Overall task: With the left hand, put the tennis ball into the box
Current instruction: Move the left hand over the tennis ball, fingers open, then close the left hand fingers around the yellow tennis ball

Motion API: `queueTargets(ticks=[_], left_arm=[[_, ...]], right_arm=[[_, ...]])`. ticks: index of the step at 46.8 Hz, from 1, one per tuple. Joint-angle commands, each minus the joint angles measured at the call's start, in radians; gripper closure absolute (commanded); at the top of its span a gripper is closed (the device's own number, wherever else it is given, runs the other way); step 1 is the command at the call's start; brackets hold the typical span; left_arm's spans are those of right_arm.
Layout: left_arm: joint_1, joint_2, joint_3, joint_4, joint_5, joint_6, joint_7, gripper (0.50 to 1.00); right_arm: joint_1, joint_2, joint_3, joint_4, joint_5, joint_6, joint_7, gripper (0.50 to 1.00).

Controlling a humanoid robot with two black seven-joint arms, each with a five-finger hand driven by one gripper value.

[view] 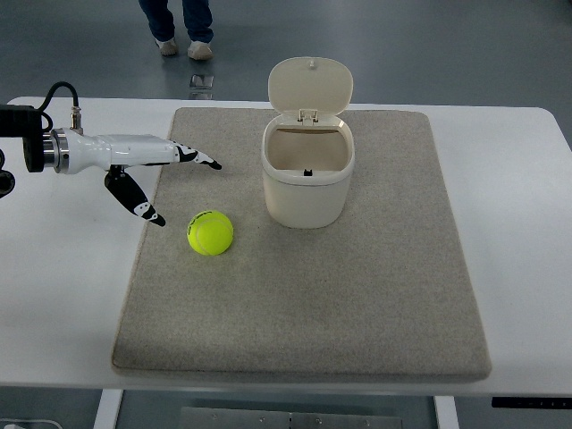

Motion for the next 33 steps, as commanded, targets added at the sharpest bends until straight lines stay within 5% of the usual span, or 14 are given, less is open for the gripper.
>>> queueTargets(ticks=[1,33], left_arm=[[-0.003,0.011,0.026,-0.048,0.027,0.01,0.0,0.525],[-0.027,-0.018,0.086,-0.097,0.165,0.057,0.002,0.587]], right_arm=[[0.0,0.0,0.001,0.0,0.0,0.0,0.0,0.562],[0.0,0.0,0.001,0.0,0.0,0.0,0.001,0.562]])
